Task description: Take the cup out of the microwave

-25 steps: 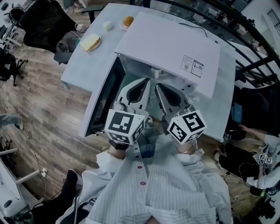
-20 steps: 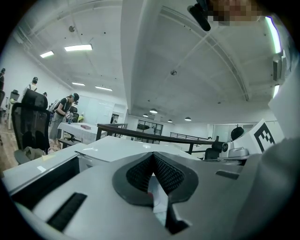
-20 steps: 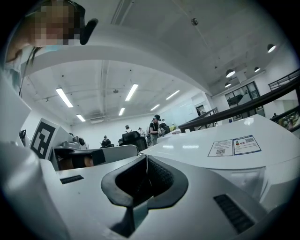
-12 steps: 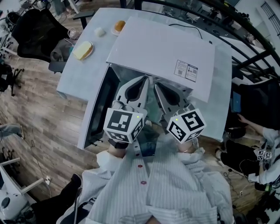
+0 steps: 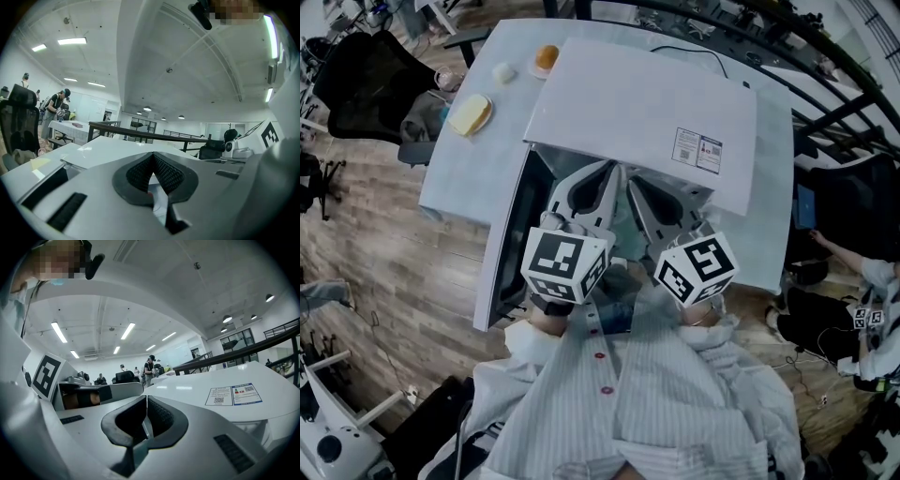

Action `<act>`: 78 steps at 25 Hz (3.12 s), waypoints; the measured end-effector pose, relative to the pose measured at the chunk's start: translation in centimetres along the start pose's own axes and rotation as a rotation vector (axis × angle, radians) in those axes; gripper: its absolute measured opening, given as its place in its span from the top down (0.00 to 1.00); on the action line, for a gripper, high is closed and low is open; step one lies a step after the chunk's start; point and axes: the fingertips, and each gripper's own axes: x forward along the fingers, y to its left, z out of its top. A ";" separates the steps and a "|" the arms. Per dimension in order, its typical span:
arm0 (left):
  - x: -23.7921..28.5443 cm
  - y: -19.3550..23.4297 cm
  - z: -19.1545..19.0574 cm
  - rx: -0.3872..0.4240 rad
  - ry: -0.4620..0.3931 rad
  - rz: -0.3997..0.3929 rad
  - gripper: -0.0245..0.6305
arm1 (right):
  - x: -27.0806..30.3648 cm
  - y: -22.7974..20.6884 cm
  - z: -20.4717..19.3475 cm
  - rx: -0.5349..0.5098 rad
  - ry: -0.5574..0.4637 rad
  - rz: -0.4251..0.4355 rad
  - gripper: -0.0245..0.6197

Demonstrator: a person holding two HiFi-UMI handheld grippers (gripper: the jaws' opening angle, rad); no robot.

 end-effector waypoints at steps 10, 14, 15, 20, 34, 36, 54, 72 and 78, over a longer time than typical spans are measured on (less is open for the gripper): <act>-1.2 1.4 -2.4 -0.015 0.046 0.006 0.95 | 0.8 1.1 -2.5 -0.033 0.044 -0.029 0.91; -1.7 1.6 -3.5 -0.016 0.055 0.000 0.95 | 1.1 0.6 -4.2 -0.047 0.068 -0.068 0.91; -1.9 1.6 -3.9 -0.017 0.060 -0.002 0.95 | 1.2 0.5 -4.7 -0.046 0.073 -0.075 0.90; -2.2 1.8 -5.2 -0.017 0.077 -0.020 0.95 | 1.5 -0.3 -7.0 -0.054 0.093 -0.113 0.90; -1.8 2.8 -7.2 -0.015 0.068 -0.032 0.95 | 3.0 -2.2 -10.5 -0.037 0.084 -0.204 0.90; -1.8 3.0 -7.4 -0.011 0.068 -0.030 0.95 | 3.2 -2.6 -11.0 -0.034 0.084 -0.223 0.90; -1.7 3.2 -7.9 -0.019 0.078 -0.067 0.95 | 4.4 -4.9 -13.0 0.009 0.105 -0.296 0.90; -1.9 4.5 -7.9 -0.015 0.076 -0.040 0.95 | 6.7 -7.4 -15.8 0.036 0.172 -0.352 0.73; -2.1 5.1 -7.8 -0.017 0.075 -0.025 0.95 | 7.4 -8.0 -16.5 0.037 0.187 -0.371 0.73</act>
